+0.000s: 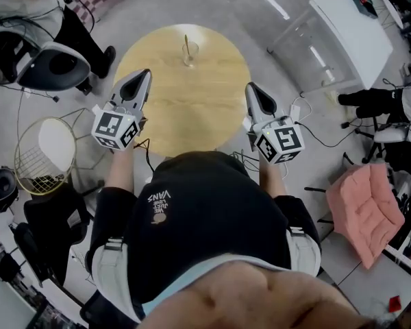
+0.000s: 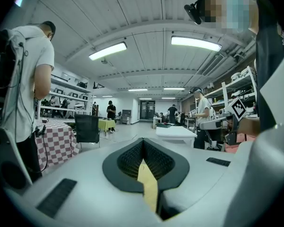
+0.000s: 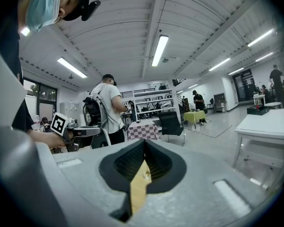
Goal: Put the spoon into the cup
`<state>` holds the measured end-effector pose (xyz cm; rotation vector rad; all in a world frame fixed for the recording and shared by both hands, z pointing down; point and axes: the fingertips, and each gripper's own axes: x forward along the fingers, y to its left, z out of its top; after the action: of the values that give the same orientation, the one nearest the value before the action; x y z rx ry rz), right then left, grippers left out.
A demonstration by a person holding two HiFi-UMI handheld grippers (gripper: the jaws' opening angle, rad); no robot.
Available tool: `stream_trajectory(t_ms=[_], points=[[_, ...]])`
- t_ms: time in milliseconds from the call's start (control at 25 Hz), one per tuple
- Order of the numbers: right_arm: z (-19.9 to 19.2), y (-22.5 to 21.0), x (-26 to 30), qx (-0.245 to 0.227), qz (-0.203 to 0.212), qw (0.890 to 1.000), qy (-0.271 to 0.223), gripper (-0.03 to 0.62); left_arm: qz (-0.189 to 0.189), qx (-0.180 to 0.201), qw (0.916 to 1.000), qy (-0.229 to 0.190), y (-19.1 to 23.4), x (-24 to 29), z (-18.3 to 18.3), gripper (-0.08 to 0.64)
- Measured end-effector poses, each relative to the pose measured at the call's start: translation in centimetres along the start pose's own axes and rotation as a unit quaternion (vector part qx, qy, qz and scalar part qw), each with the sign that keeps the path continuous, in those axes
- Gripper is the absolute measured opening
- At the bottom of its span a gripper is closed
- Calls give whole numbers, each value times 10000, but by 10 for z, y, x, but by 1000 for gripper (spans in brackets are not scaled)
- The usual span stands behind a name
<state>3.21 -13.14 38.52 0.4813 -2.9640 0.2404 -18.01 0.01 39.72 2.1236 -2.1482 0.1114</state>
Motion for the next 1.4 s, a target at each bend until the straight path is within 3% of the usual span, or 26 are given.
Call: stream_trajectory(t_ms=[760,1400], points=[[-1,7,31,-92,753,9971,65,-2,541,-13,9985,-93,-22,-34,1,8],[-15,11,38,-192,1077,9936,283,-2,864,-373,9955,-102,-43,-51,-18,8]])
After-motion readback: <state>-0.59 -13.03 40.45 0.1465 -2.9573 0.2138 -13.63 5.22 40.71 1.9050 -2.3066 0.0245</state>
